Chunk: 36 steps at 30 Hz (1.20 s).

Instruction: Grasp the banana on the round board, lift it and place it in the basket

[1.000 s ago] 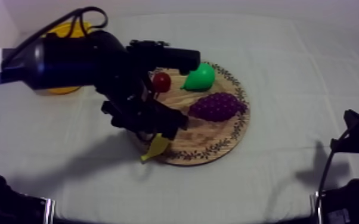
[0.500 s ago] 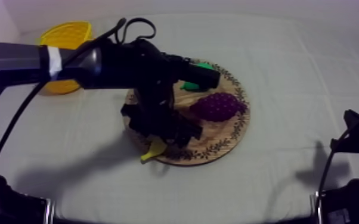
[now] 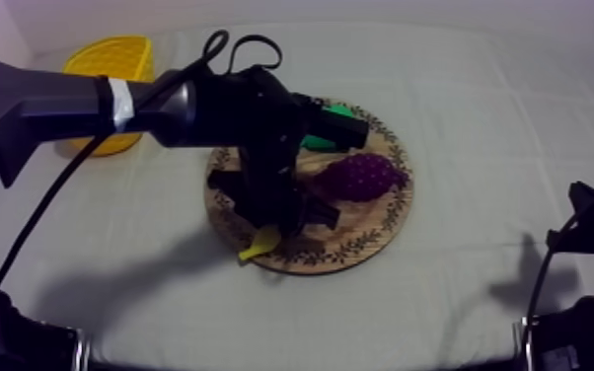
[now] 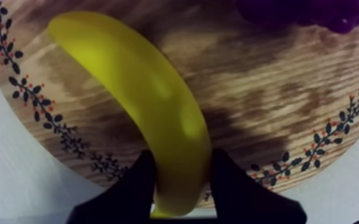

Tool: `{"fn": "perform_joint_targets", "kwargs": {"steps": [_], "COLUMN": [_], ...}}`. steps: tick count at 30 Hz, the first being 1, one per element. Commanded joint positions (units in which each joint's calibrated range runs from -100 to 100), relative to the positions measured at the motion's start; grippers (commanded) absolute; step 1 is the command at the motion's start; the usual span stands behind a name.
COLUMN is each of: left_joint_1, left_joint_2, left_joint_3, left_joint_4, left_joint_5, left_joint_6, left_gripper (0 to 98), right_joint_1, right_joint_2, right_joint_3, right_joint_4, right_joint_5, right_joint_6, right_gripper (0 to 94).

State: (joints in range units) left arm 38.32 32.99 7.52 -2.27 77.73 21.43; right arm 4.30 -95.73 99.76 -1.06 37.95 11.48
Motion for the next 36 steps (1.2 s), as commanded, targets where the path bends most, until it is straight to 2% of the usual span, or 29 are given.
{"fn": "perform_joint_targets", "kwargs": {"steps": [1, 5, 10, 18, 22, 27, 36], "left_joint_1": [-0.03, -0.05, -0.79, -3.67, -7.43, -13.75, -24.86], "left_joint_2": [0.13, -0.18, -2.98, -11.66, -15.02, -16.91, -16.53], "left_joint_3": [-0.08, -1.07, -4.71, -16.42, -20.45, -23.31, -27.28], "left_joint_4": [-0.42, -1.93, -4.89, -12.01, -14.55, -16.72, -18.15], "left_joint_5": [0.05, 2.20, 7.74, 19.98, 21.60, 21.98, 20.58], "left_joint_6": [0.00, 0.06, 0.25, -1.50, -3.79, -6.90, -10.99], "left_gripper": [29.8, 27.3, 26.9, 26.8, 26.8, 26.7, 26.8], "right_joint_1": [-0.01, -0.01, -0.01, -0.01, -0.01, -0.01, -0.01], "right_joint_2": [-0.02, -0.02, -0.02, -0.02, -0.02, -0.02, -0.02], "right_joint_3": [0.02, 0.02, 0.02, 0.02, 0.02, 0.02, 0.02], "right_joint_4": [0.01, 0.01, 0.01, 0.01, 0.01, 0.01, 0.01], "right_joint_5": [0.04, 0.04, 0.04, 0.04, 0.04, 0.04, 0.04], "right_joint_6": [0.02, 0.02, 0.02, 0.02, 0.02, 0.02, 0.02], "right_gripper": [0.3, 0.3, 0.3, 0.3, 0.3, 0.3, 0.3]}}
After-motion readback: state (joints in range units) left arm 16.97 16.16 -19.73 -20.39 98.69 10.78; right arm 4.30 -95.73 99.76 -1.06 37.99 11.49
